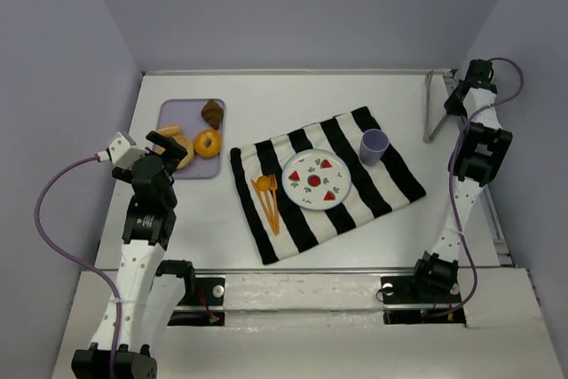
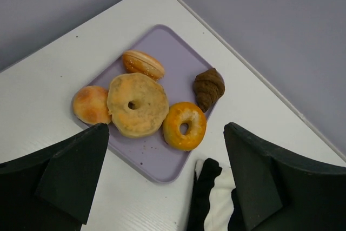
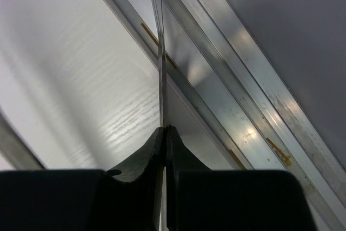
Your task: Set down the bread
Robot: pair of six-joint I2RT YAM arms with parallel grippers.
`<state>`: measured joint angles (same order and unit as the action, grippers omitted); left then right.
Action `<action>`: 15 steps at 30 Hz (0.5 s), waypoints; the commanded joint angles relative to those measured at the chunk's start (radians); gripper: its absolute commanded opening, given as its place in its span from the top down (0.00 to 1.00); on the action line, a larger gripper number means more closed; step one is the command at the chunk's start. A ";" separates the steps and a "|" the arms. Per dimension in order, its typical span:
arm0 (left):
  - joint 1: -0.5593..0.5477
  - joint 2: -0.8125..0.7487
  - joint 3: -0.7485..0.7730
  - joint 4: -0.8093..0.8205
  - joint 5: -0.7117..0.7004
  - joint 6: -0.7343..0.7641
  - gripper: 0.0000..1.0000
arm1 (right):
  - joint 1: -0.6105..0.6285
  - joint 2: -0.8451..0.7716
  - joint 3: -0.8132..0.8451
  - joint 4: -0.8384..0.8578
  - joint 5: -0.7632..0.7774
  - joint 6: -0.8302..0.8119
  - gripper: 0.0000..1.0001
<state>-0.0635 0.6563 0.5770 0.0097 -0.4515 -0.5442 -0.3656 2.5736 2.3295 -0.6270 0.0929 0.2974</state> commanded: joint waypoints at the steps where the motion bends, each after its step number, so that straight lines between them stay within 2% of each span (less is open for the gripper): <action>1: 0.005 -0.026 0.050 0.004 -0.046 -0.043 0.01 | -0.007 -0.114 -0.051 -0.004 0.005 -0.035 0.93; 4: 0.005 -0.035 0.060 0.007 0.025 -0.039 0.01 | -0.007 -0.223 -0.099 0.021 -0.018 -0.030 0.93; 6: 0.005 -0.047 0.057 0.068 0.137 -0.011 0.01 | -0.007 -0.332 -0.149 0.044 -0.074 -0.020 0.93; 7: 0.005 -0.053 0.052 0.094 0.251 0.003 0.01 | -0.007 -0.373 -0.171 0.056 -0.144 -0.006 0.93; 11: 0.004 -0.052 0.020 0.266 0.563 0.041 0.01 | -0.007 -0.610 -0.339 0.150 -0.292 0.046 0.93; 12: 0.004 -0.041 0.011 0.309 0.730 0.036 0.01 | -0.007 -0.665 -0.392 0.209 -0.353 0.063 0.93; 14: -0.001 -0.023 -0.012 0.435 0.927 0.003 0.01 | -0.007 -0.827 -0.572 0.319 -0.457 0.117 0.93; 15: -0.007 -0.015 -0.016 0.494 0.965 -0.008 0.01 | -0.007 -0.878 -0.684 0.354 -0.493 0.141 0.93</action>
<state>-0.0635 0.6201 0.5835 0.2070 0.0570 -0.5377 -0.3676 1.9316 1.8748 -0.5045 -0.1623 0.3420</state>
